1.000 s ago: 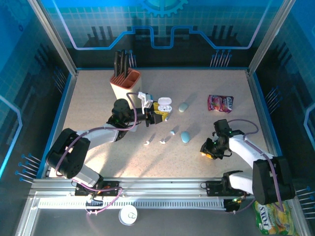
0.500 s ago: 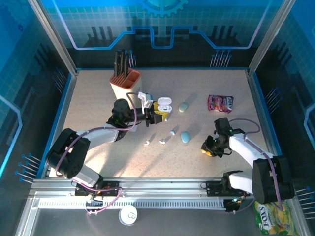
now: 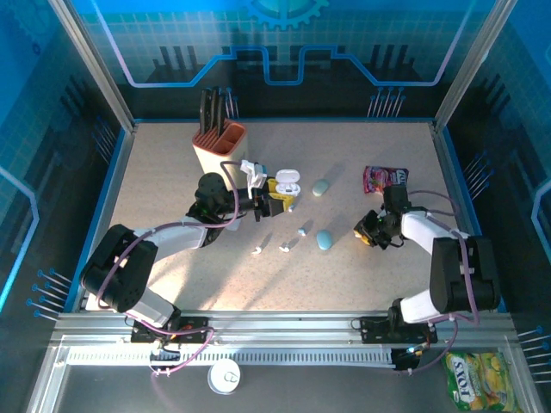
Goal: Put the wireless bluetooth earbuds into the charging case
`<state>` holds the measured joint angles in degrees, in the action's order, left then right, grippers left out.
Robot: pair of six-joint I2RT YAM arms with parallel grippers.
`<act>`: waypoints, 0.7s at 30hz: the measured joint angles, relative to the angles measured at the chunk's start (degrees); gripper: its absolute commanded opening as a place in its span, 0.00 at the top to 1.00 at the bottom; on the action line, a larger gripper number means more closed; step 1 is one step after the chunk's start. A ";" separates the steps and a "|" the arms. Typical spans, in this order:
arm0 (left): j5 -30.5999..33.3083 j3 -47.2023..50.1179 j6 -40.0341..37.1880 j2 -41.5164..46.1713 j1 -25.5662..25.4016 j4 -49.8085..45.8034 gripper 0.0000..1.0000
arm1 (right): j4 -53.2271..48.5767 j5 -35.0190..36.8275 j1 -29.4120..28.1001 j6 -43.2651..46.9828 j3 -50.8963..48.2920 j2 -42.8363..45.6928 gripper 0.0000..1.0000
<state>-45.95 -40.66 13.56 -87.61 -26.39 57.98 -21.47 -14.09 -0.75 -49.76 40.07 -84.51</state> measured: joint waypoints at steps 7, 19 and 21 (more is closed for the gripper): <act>0.02 0.00 -0.02 0.00 0.00 0.20 0.67 | 2.47 -0.15 0.44 -1.29 0.39 -3.26 0.69; 0.02 0.00 -0.15 0.00 0.04 0.20 0.67 | -2.71 1.86 0.46 3.61 2.27 0.70 0.50; 0.02 0.00 -0.11 0.00 0.04 0.22 0.67 | -3.93 1.90 0.46 5.90 3.89 0.55 0.51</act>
<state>-45.93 -40.66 13.45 -87.61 -26.35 58.19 -25.41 -12.19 -0.30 -43.86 43.97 -83.96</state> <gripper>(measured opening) 0.385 0.497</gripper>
